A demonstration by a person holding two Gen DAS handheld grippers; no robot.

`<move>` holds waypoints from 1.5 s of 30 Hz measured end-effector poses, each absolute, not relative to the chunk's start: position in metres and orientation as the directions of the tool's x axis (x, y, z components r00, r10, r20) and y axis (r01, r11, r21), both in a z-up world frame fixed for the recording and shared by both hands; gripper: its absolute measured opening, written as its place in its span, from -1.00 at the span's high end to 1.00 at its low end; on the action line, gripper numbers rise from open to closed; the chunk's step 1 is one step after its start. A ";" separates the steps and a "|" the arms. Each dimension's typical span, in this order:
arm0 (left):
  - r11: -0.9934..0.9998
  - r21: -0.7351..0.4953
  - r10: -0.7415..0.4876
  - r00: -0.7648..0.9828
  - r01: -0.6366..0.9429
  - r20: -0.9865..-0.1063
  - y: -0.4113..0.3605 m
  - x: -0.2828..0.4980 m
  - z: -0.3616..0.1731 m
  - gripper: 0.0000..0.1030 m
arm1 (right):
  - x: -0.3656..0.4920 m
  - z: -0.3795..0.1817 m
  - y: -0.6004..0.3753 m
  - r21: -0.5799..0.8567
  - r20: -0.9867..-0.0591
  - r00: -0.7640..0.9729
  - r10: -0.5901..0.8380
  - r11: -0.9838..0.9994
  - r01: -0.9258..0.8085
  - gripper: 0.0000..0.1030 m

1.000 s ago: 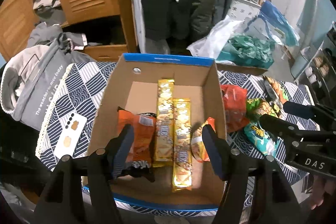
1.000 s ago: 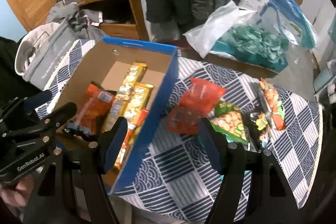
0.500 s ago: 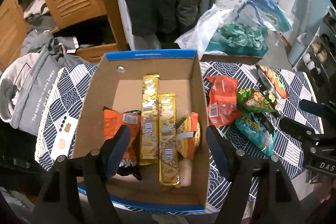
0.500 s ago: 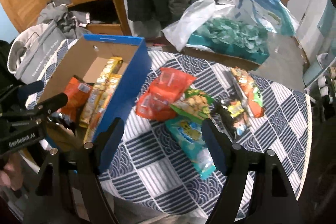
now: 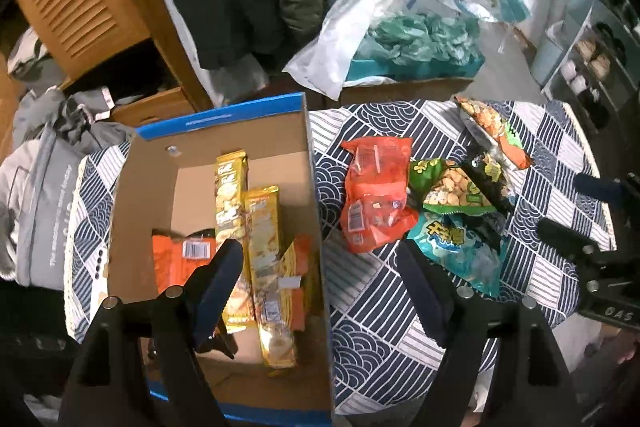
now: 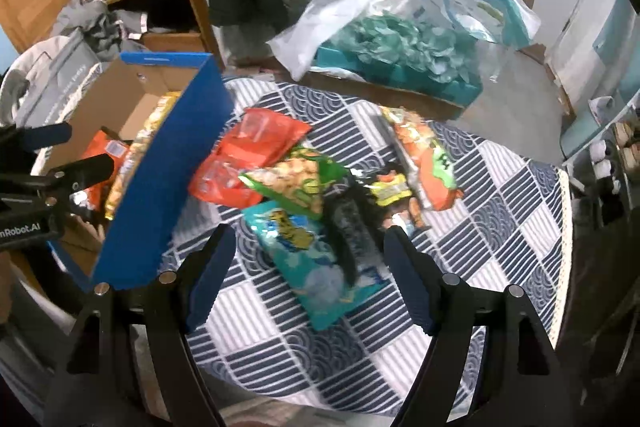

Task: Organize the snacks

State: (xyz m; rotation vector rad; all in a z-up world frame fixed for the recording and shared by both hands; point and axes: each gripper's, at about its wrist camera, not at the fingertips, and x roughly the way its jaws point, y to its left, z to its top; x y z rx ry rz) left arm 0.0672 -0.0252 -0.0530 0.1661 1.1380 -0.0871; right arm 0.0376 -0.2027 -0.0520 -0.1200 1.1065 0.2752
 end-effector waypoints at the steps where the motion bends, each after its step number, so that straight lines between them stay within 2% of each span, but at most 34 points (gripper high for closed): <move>1: 0.984 0.088 0.018 0.409 0.154 -0.912 -0.028 0.073 -0.054 -0.56 | 0.042 -0.051 -0.208 0.048 -0.895 0.416 0.163 0.961 -0.273 -0.49; 7: 0.993 0.025 -0.020 0.379 0.115 -0.925 -0.033 0.097 -0.056 -0.57 | 0.066 -0.048 -0.223 0.047 -0.902 0.397 0.168 0.954 -0.297 -0.49; 13: 0.991 0.017 -0.031 0.358 0.130 -0.933 -0.054 0.127 -0.061 -0.57 | 0.097 -0.053 -0.244 0.053 -0.908 0.382 0.170 0.953 -0.298 -0.49; 28: 0.988 -0.019 -0.054 0.221 0.156 -0.974 -0.084 0.181 -0.125 -0.57 | 0.174 -0.120 -0.279 0.003 -0.948 0.301 0.102 0.950 -0.312 -0.49; 36: 0.985 -0.073 -0.099 0.170 0.157 -0.980 -0.093 0.188 -0.148 -0.57 | 0.188 -0.138 -0.289 0.043 -0.954 0.271 0.132 0.949 -0.312 -0.49; 45: 0.984 -0.065 -0.084 0.117 0.164 -0.990 -0.095 0.194 -0.172 -0.57 | 0.194 -0.169 -0.285 -0.007 -0.970 0.230 0.079 0.936 -0.352 -0.49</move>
